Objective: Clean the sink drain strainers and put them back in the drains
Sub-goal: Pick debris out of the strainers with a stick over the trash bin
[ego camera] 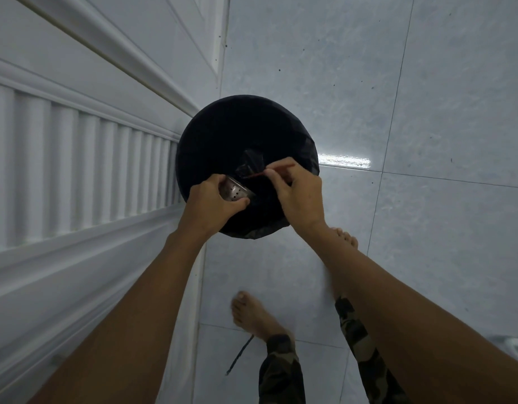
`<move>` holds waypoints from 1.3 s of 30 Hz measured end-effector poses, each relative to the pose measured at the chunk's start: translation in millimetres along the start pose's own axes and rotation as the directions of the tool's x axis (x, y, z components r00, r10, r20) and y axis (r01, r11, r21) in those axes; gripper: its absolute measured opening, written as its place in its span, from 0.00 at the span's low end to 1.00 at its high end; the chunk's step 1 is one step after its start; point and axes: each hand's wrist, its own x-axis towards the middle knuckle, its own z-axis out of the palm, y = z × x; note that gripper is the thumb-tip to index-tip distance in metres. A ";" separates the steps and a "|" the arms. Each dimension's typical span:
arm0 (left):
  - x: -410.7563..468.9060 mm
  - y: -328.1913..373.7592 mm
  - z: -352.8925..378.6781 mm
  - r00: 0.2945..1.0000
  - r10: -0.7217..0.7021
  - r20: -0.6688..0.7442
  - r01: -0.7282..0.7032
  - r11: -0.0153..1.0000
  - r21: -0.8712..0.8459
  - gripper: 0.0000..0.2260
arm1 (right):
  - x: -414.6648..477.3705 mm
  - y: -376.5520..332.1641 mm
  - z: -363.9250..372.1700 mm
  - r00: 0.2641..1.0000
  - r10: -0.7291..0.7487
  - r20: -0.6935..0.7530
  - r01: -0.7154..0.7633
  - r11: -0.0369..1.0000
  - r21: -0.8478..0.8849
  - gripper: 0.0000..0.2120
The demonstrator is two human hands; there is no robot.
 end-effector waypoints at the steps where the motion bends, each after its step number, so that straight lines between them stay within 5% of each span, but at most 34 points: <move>1: 0.9 0.1 -0.5 1.000 -0.005 -0.011 0.005 1.000 0.000 0.28 | -1.1 -0.6 1.1 0.998 -0.013 0.067 0.012 1.000 0.002 0.06; 3: 1.4 0.3 -1.3 1.000 -0.005 -0.024 0.005 1.000 0.000 0.29 | -5.7 -0.4 3.3 0.987 -0.036 0.154 0.044 0.998 -0.050 0.05; 8: -1.6 2.1 0.0 0.999 -0.039 -0.030 0.039 0.999 -0.021 0.35 | 4.5 -0.3 -5.3 0.999 0.031 -0.033 -0.033 0.996 -0.082 0.07; 13: -5.1 11.4 8.2 0.996 -0.085 -0.032 0.081 0.991 -0.109 0.45 | 3.5 -1.0 -14.4 0.998 -0.030 0.057 0.042 0.976 -0.213 0.07; 26: -59.8 51.8 -3.9 0.971 0.018 -0.237 -0.050 0.990 -0.130 0.35 | -18.0 -55.1 -45.4 0.991 -0.120 0.059 0.132 0.946 -0.297 0.07; 39: -169.9 169.2 -121.2 0.899 0.049 -0.435 -0.163 0.960 -0.228 0.34 | -74.6 -217.2 -148.9 0.968 -0.236 -0.088 0.204 0.939 -0.277 0.04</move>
